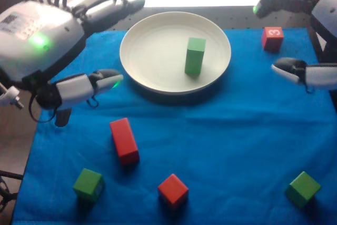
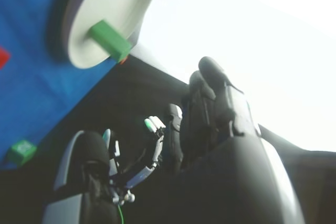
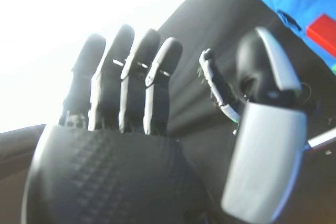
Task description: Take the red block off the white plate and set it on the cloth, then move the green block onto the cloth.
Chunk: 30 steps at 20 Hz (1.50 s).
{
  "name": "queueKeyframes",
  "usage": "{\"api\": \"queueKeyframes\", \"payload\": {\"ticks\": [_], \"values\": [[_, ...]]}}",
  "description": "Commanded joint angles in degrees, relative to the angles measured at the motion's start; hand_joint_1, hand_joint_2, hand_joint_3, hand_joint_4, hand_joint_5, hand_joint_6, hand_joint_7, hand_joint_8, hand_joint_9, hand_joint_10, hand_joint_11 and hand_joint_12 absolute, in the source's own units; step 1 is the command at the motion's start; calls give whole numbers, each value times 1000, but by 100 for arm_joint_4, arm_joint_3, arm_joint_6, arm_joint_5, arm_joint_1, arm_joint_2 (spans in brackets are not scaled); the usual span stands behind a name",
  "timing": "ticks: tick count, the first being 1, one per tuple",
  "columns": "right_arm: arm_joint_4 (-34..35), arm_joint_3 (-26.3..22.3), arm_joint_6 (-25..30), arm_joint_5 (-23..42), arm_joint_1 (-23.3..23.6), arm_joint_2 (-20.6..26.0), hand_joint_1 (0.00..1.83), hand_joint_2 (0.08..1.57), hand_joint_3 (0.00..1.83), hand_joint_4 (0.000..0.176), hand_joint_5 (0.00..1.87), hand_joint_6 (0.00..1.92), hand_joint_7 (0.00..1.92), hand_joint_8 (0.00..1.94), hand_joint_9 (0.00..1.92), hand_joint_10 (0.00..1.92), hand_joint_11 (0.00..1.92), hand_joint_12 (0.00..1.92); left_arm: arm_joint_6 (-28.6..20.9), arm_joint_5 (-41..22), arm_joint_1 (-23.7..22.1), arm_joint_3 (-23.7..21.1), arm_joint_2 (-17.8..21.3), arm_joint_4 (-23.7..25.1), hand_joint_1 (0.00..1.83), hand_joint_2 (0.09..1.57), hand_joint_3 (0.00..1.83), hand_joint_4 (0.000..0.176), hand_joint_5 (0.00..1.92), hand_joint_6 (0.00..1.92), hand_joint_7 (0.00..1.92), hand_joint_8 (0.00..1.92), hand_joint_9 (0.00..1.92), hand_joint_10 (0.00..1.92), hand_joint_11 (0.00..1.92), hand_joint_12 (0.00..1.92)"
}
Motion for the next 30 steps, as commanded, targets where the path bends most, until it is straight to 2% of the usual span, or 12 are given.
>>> {"api": "queueKeyframes", "payload": {"ticks": [1, 2, 4, 5, 6, 7, 9, 12, 15, 19, 23, 30], "values": [[-124, 104, -24, -425, 260, -101, 1133, 866, 126, 0, 560, 575, 565, 773, 436, 1099, 198, 1633, 31, -870, -84, 52, 7, -121, 666, 1161, 0, 107, 156, 3, 140, 2, 132, 4, 0, 436], [-170, 213, -24, -194, 435, -223, 1128, 888, 75, 0, 569, 527, 561, 767, 442, 1083, 236, 1600, 31, -966, -77, 84, 16, -239, 655, 1143, 0, 121, 154, 1, 140, 1, 138, 4, 0, 472], [-175, 445, -23, 82, 645, -459, 1060, 898, 15, 0, 623, 274, 569, 710, 431, 1070, 235, 1602, 31, -1056, -64, 168, 22, -424, 687, 1124, 0, 101, 169, 4, 168, 7, 186, 15, 0, 746], [-174, 579, -23, 240, 756, -593, 1056, 902, 6, 0, 653, 182, 566, 693, 417, 1094, 231, 1625, 31, -1072, -68, 216, 21, -508, 659, 1109, 0, 113, 182, 5, 184, 6, 205, 16, 0, 861], [-174, 687, -23, 381, 864, -702, 1051, 904, 2, 0, 672, 114, 575, 622, 426, 1050, 266, 1624, 31, -1098, -68, 245, 21, -581, 728, 1104, 0, 140, 169, 1, 150, 0, 126, 9, 0, 514], [-174, 819, -23, 585, 994, -836, 1085, 897, 0, 0, 695, 69, 581, 498, 406, 967, 260, 1593, 31, -1147, -65, 271, 28, -673, 739, 1096, 0, 147, 175, 3, 150, 2, 129, 14, 0, 599], [-175, 1102, -23, 907, 1184, -1134, 1069, 892, 0, 0, 711, 17, 626, 312, 362, 983, 213, 1606, 31, -1187, -49, 327, 60, -850, 717, 1113, 2, 118, 179, 3, 164, 7, 94, 18, 0, 418], [-174, 1314, -23, 1212, 1305, -1351, 1048, 896, 0, 0, 671, 0, 689, 125, 478, 836, 286, 1499, 31, -1181, -49, 369, 53, -919, 712, 1078, 0, 161, 212, 6, 184, 5, 176, 45, 0, 853], [-116, 1616, -17, 1575, 1400, -1660, 1034, 901, 1, 0, 629, 0, 674, 10, 539, 441, 218, 1385, 31, -1172, -44, 382, 49, -944, 731, 1080, 0, 175, 243, 10, 212, 10, 219, 85, 0, 1265], [-13, 2054, 15, 2050, 1510, -2052, 942, 892, 0, 0, 608, 0, 694, 4, 629, 309, 243, 1432, 31, -1168, -52, 386, 47, -946, 756, 1091, 0, 153, 274, 1, 251, 2, 32, 602, 0, 1345], [33, 2441, 20, 2523, 1594, -2407, 888, 900, 1, 0, 612, 0, 753, 4, 524, 697, 222, 1560, 31, -1179, -61, 369, 46, -906, 758, 1086, 0, 156, 298, 10, 266, 7, 17, 648, 0, 1305], [205, 2897, 20, 2998, 1593, -2762, 871, 938, 1, 0, 575, 0, 822, 0, 727, 271, 191, 1496, 31, -1207, -75, 331, 43, -856, 770, 1095, 1, 127, 336, 13, 289, 9, 21, 668, 0, 1290]]}}
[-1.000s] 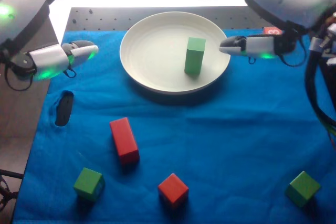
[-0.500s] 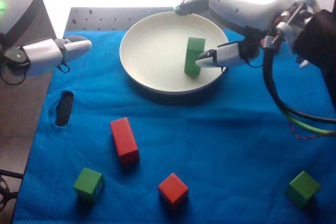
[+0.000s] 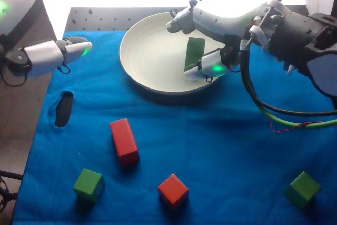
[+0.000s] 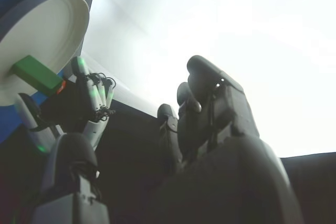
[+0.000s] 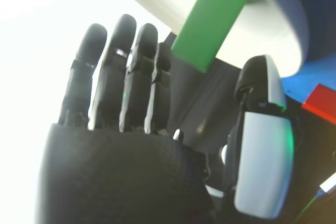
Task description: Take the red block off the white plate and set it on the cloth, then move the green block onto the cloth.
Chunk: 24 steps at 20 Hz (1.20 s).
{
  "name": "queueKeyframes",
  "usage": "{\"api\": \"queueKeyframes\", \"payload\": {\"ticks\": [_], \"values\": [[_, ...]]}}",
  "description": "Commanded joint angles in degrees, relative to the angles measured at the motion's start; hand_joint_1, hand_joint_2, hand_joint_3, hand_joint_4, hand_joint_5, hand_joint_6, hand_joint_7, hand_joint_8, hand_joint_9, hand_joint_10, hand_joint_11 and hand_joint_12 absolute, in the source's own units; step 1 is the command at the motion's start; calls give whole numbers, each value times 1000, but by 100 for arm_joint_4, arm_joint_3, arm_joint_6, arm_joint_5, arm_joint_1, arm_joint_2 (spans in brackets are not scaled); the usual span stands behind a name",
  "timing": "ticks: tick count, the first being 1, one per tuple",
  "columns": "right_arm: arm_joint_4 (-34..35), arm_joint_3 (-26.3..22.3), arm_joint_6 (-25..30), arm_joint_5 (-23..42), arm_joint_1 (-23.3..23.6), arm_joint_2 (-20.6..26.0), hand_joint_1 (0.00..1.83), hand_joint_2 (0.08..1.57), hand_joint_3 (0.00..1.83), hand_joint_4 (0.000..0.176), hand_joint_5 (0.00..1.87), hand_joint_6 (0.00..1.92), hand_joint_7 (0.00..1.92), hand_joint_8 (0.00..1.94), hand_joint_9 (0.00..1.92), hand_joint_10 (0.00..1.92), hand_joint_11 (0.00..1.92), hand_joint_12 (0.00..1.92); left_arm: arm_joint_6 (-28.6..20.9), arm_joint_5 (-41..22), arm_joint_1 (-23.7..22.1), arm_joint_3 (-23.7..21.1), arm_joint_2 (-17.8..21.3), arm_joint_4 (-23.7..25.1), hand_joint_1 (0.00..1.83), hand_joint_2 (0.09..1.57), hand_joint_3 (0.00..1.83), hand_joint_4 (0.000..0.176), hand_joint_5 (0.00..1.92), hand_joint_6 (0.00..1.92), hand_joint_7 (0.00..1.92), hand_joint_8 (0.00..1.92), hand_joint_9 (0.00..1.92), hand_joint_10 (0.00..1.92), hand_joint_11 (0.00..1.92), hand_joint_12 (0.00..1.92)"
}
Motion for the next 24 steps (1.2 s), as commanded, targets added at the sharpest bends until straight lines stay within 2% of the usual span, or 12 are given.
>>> {"api": "queueKeyframes", "payload": {"ticks": [1, 3, 7, 12, 13, 14, 15, 16, 19, 20, 21, 24], "values": [[10, 63, -6, -542, 100, -16, 901, 950, 1, 0, 590, 1, 791, 0, 740, 181, 194, 1460, 20, -708, -77, -1, 16, 177, 779, 1093, 0, 113, 350, 16, 304, 13, 37, 665, 0, 1299], [39, 135, -6, -474, 100, -64, 978, 969, 7, 0, 626, 12, 782, 1, 754, 159, 225, 1471, 20, -723, -77, -13, 16, 188, 759, 1105, 3, 121, 347, 8, 301, 7, 38, 632, 0, 1254], [68, 285, -6, -345, 99, -194, 1172, 1004, 0, 0, 744, 1, 909, 55, 513, 1075, 271, 1771, 20, -761, -77, -30, 16, 204, 772, 1109, 2, 113, 367, 12, 315, 9, 54, 610, 0, 1296], [100, 425, -6, -235, 99, -326, 1191, 1038, 1, 0, 824, 2, 906, 10, 705, 587, 301, 1543, 19, -800, -79, -45, 15, 215, 795, 1117, 1, 86, 395, 15, 347, 14, 62, 657, 0, 1335], [106, 422, -6, -235, 99, -324, 1164, 1101, 14, 0, 928, 798, 991, 20, 804, 571, 402, 1502, 19, -809, -77, -46, 15, 214, 783, 1123, 4, 90, 393, 14, 346, 13, 55, 655, 0, 1329], [106, 413, -6, -235, 99, -322, 1147, 1144, 11, 0, 893, 1050, 1024, 24, 815, 551, 412, 1449, 19, -812, -75, -47, 15, 211, 777, 1124, 4, 93, 396, 15, 351, 15, 61, 659, 0, 1329], [102, 379, -6, -236, 99, -321, 1198, 1151, 0, 0, 932, 1112, 917, 850, 840, 488, 417, 1376, 19, -805, -75, -48, 15, 208, 785, 1123, 3, 91, 400, 15, 352, 14, 62, 662, 0, 1337], [100, 348, -6, -238, 100, -321, 1198, 1169, 4, 0, 883, 1217, 874, 1055, 873, 469, 444, 1356, 19, -798, -75, -48, 15, 203, 800, 1124, 2, 80, 408, 17, 357, 14, 66, 681, 0, 1380], [95, 217, -6, -292, 185, -209, 1198, 1174, 0, 0, 921, 1153, 822, 1174, 783, 587, 103, 1570, 19, -787, -59, -48, 10, 151, 818, 1137, 2, 73, 412, 13, 354, 8, 62, 649, 0, 1357], [95, 87, -6, -429, 191, -84, 1331, 1156, 0, 0, 906, 1066, 897, 1080, 784, 1246, 353, 1583, 19, -784, -55, -50, 11, 140, 824, 1135, 1, 74, 418, 14, 362, 10, 76, 650, 0, 1367], [94, -49, -6, -546, 191, 52, 1358, 1152, 0, 0, 905, 1064, 908, 1050, 790, 1372, 476, 1533, 19, -782, -54, -53, 12, 135, 826, 1134, 0, 82, 417, 13, 360, 9, 76, 650, 0, 1367], [37, -415, -6, -913, 191, 412, 1217, 1149, 0, 0, 943, 1012, 892, 1193, 780, 1080, 576, 1583, 19, -791, -32, -62, 16, 110, 791, 1141, 2, 80, 416, 11, 362, 8, 76, 663, 0, 1392]]}}
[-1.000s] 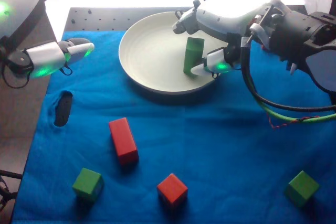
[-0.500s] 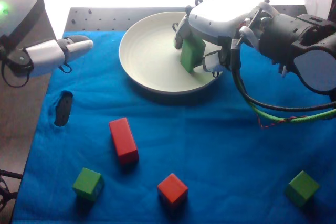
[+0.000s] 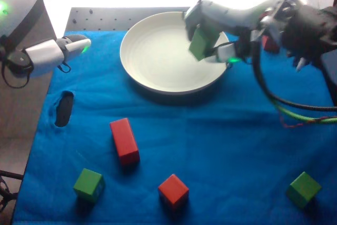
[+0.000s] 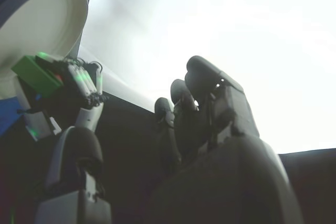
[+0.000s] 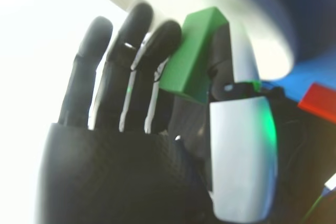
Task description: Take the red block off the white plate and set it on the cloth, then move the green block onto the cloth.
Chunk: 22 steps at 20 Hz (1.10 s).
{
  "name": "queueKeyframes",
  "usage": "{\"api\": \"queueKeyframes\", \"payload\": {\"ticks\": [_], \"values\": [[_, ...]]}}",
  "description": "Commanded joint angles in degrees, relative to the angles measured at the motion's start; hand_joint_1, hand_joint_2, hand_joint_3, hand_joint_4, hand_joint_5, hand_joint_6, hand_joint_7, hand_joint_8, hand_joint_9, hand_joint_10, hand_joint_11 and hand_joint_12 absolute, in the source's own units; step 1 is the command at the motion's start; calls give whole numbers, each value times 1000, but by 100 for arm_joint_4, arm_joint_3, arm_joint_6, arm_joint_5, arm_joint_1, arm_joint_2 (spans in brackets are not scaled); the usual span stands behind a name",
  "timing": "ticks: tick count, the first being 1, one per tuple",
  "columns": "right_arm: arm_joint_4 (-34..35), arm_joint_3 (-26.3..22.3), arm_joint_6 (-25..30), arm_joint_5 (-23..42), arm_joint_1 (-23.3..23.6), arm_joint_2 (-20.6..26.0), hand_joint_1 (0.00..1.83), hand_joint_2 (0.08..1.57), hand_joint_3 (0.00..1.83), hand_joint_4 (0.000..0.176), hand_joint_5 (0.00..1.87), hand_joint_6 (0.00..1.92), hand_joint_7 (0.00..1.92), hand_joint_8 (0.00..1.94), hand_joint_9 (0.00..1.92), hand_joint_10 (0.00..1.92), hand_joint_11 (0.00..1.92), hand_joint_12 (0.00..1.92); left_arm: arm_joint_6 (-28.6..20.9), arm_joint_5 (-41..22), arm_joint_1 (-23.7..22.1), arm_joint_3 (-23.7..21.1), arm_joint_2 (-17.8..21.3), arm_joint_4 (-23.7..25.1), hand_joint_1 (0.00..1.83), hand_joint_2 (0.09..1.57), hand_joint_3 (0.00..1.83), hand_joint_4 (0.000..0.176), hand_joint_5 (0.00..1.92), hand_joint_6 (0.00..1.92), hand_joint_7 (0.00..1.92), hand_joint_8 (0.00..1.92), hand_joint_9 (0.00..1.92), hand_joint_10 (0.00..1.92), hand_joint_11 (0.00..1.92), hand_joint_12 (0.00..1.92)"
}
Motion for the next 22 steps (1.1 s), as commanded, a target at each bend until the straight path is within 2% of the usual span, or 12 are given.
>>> {"api": "queueKeyframes", "payload": {"ticks": [1, 2, 3, 5, 8, 9, 10, 13, 14, 15, 19, 22], "values": [[-120, -141, -7, -945, 89, 109, 1244, 1140, 0, 0, 967, 868, 917, 1281, 804, 1273, 652, 1737, 19, -721, -32, -9, 34, 139, 785, 1147, 2, 76, 414, 9, 368, 9, 68, 708, 0, 1407], [-180, -351, -7, -1150, 89, 307, 1260, 1133, 0, 0, 964, 836, 952, 1278, 820, 1382, 684, 1804, 19, -752, -11, -32, 55, 132, 768, 1142, 0, 96, 409, 6, 362, 5, 55, 721, 0, 1386], [-217, -453, -7, -1237, 89, 420, 1264, 1132, 0, 0, 948, 840, 970, 1268, 857, 1401, 736, 1788, 19, -771, 3, -44, 69, 127, 782, 1138, 0, 85, 420, 10, 369, 8, 53, 727, 0, 1373], [-328, -808, 0, -1607, 88, 790, 1233, 1206, 6, 0, 837, 952, 813, 1567, 888, 1857, 926, 1916, 19, -842, 67, -84, 120, 110, 821, 1133, 0, 76, 419, 10, 369, 7, 46, 731, 0, 1349], [-565, -1356, 60, -2225, -58, 1286, 1146, 1166, 0, 0, 882, 1155, 970, 1696, 974, 1920, 1003, 1921, 19, -940, 124, -152, 178, 86, 818, 1129, 0, 54, 444, 13, 368, 3, 60, 593, 0, 1136], [-661, -1445, 193, -2382, -129, 1364, 1157, 1142, 0, 0, 931, 1082, 1041, 1853, 1107, 1921, 1146, 1921, 19, -964, 156, -169, 193, 83, 873, 1127, 0, 21, 463, 18, 372, 4, 63, 538, 0, 1019], [-667, -1541, 303, -2548, -220, 1450, 1160, 1138, 0, 0, 939, 1063, 1156, 1923, 1254, 1921, 1302, 1921, 19, -995, 185, -186, 206, 73, 851, 1136, 1, 27, 466, 14, 364, 1, 92, 429, 0, 935], [-667, -1886, 332, -3062, -581, 1749, 1264, 1118, 0, 0, 990, 824, 1007, 1261, 964, 1589, 834, 1921, 19, -1022, 206, -202, 207, 70, 886, 1140, 1, 29, 479, 14, 360, 0, 124, 385, 0, 1034], [-667, -2012, 342, -3220, -714, 1866, 1259, 1138, 1, 0, 968, 809, 946, 1366, 986, 1712, 903, 1921, 19, -1039, 217, -210, 208, 71, 894, 1138, 0, 37, 476, 12, 352, 0, 117, 374, 0, 997], [-667, -2125, 378, -3379, -850, 1965, 1255, 1116, 0, 0, 970, 895, 1033, 1146, 946, 1528, 792, 1914, 19, -1066, 237, -220, 209, 71, 911, 1137, 0, 41, 471, 8, 338, 0, 109, 352, 0, 959], [-667, -2439, 701, -3974, -1404, 2184, 1266, 1124, 0, 0, 993, 845, 978, 1248, 879, 1535, 737, 1917, 19, -1185, 353, -256, 218, 39, 863, 1150, 3, 60, 452, 0, 301, 0, 97, 250, 0, 666], [-667, -2599, 850, -4028, -1736, 2280, 1360, 1125, 0, 0, 988, 822, 961, 1156, 877, 1412, 792, 1807, 19, -1258, 415, -278, 227, 19, 881, 1147, 0, 45, 471, 7, 322, 5, 156, 191, 0, 724]]}}
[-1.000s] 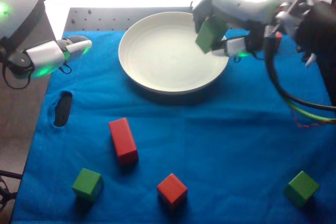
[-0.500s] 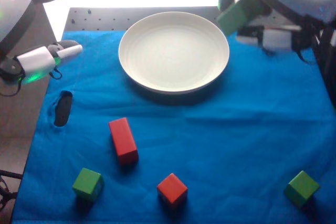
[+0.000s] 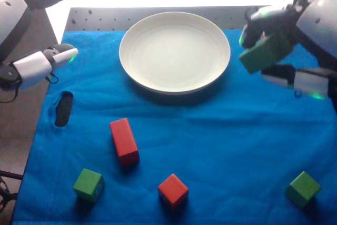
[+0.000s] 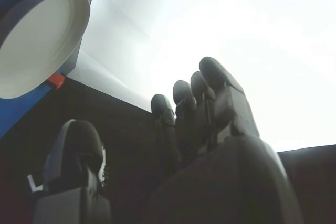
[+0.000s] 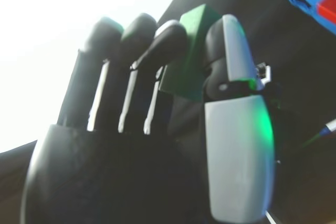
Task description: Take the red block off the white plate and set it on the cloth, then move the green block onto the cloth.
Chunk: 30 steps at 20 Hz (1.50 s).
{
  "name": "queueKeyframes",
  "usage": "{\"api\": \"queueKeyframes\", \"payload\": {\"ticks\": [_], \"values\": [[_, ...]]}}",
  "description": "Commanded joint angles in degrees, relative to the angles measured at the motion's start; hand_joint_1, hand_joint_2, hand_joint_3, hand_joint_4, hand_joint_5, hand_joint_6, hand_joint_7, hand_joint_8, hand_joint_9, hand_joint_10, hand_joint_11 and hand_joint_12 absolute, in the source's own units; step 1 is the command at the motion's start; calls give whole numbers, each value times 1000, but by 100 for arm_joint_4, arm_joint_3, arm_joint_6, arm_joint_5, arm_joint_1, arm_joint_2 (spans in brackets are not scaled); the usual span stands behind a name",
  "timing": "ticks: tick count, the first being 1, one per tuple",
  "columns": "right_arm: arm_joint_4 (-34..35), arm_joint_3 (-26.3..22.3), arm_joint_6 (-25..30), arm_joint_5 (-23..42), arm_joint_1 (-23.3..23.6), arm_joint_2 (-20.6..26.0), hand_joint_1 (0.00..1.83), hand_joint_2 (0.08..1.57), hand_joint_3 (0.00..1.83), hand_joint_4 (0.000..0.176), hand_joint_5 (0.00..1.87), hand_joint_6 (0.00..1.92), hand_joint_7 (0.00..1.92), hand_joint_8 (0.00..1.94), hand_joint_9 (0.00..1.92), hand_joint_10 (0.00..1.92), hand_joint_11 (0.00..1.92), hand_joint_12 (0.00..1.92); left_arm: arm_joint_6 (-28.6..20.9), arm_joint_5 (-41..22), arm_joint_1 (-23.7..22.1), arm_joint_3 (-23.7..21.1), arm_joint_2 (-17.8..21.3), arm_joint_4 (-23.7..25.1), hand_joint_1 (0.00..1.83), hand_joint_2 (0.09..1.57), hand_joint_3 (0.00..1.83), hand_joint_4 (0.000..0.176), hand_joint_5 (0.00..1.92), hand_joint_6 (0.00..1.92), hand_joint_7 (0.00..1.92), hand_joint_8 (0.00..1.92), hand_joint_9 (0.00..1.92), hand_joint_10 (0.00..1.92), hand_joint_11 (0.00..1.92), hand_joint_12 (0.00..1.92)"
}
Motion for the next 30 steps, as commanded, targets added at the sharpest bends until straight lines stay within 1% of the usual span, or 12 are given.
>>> {"api": "queueKeyframes", "payload": {"ticks": [1, 3, 4, 7, 10, 13, 15, 16, 18, 22, 26, 30], "values": [[-197, -4, 156, -766, -26, 19, 1374, 1130, 0, 0, 994, 807, 919, 1187, 845, 1416, 799, 1812, 21, -790, -22, 0, 33, 145, 891, 1143, 0, 40, 477, 7, 324, 3, 155, 169, 0, 676], [-197, -89, 284, -833, -242, 19, 1262, 1099, 0, 0, 1106, 731, 1002, 1126, 971, 1389, 838, 1767, 22, -803, -11, -6, 33, 145, 868, 1142, 0, 38, 474, 3, 323, 1, 189, 149, 0, 778], [-197, -149, 284, -843, -317, 41, 1358, 1116, 0, 0, 995, 925, 978, 1050, 928, 1300, 853, 1693, 22, -813, -11, -10, 33, 145, 875, 1146, 0, 28, 464, 2, 322, 0, 208, 134, 0, 883], [-197, -327, 285, -911, -551, 95, 1386, 1112, 0, 0, 988, 890, 961, 1050, 958, 1248, 947, 1589, 22, -833, -3, -17, 33, 145, 865, 1157, 1, 0, 449, 1, 313, 2, 231, 130, 0, 1010], [-197, -426, 290, -935, -782, 94, 1389, 1099, 0, 0, 1035, 862, 980, 992, 971, 1212, 941, 1582, 22, -873, 4, -32, 33, 146, 868, 1159, 1, 0, 440, 0, 304, 0, 235, 125, 0, 1050], [-197, -471, 292, -935, -876, 78, 1261, 1133, 0, 4, 1138, 775, 1090, 903, 1001, 1226, 845, 1611, 22, -877, 7, -35, 33, 145, 889, 1174, 2, 6, 416, 3, 272, 2, 201, 101, 0, 897], [-197, -496, 293, -934, -913, 76, 1252, 1145, 0, 0, 1069, 826, 1071, 984, 936, 1290, 796, 1662, 22, -878, 8, -35, 32, 145, 882, 1173, 1, 0, 420, 4, 277, 4, 211, 98, 0, 926], [-197, -497, 294, -934, -922, 71, 1183, 1133, 0, 0, 1009, 946, 911, 1148, 834, 1389, 713, 1744, 22, -881, 8, -36, 32, 145, 889, 1172, 0, 0, 423, 5, 276, 3, 210, 95, 0, 932], [-197, -496, 294, -934, -922, 66, 1124, 1018, 0, 0, 660, 916, 711, 1184, 665, 1392, 601, 1737, 22, -884, 8, -39, 32, 145, 871, 1176, 2, 0, 424, 3, 276, 2, 216, 89, 0, 952], [-197, -497, 294, -934, -926, 66, 949, 933, 0, 0, 345, 752, 340, 807, 255, 1121, 81, 1732, 22, -902, 9, -43, 32, 145, 867, 1177, 0, 9, 438, 3, 286, 1, 226, 60, 0, 874], [-190, -498, 294, -934, -927, 85, 958, 871, 0, 0, 188, 800, 179, 787, 77, 1193, 65, 1843, 22, -928, 16, -50, 32, 145, 847, 1182, 1, 13, 440, 3, 291, 3, 232, 50, 0, 866], [-154, -494, 294, -972, -926, 109, 971, 862, 0, 0, 196, 849, 163, 905, 85, 1294, 124, 1887, 22, -985, 37, -64, 33, 145, 851, 1177, 0, 12, 428, 0, 300, 4, 252, 53, 0, 943]]}}
